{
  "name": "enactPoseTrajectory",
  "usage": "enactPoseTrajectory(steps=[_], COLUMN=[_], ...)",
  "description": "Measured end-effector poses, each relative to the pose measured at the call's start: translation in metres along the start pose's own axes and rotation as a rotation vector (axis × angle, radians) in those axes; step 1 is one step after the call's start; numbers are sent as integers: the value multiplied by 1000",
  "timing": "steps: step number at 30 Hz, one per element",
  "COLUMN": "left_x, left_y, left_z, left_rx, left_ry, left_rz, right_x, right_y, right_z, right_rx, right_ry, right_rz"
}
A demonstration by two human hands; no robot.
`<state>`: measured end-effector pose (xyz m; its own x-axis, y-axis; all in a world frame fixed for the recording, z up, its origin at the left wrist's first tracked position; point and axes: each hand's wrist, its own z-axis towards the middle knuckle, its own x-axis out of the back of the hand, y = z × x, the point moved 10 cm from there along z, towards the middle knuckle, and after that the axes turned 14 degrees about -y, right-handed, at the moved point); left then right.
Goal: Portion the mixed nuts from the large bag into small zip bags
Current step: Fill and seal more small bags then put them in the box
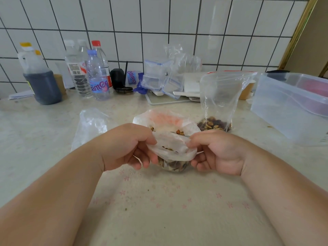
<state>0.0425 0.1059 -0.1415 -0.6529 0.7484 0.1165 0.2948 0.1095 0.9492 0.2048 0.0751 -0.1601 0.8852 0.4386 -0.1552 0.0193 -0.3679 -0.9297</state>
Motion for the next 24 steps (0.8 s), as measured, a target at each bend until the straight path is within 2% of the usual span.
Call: enactPoseTrajectory(steps=[5,10,13,18,21,24], left_x=[-6,7,7,6,17,19], left_y=[10,2,-2,-4,0,12], left_z=[-1,0,1,1,2,-3], left_rx=[-66,-11,-4,20,-4,-45], left_ry=[15,119,81,98,201,330], left_rz=[171,70,5,6,152,402], right_x=[4,2,11,26,35,30], right_y=[-3,-10,-9,-11,-24,-36], right_z=[3,3,4,1,-11,-19], right_rx=[48,136,146,137,137,77], right_ry=[7,-42,37,227,407,523], right_rz=[119,216,192,-44,-430,-791])
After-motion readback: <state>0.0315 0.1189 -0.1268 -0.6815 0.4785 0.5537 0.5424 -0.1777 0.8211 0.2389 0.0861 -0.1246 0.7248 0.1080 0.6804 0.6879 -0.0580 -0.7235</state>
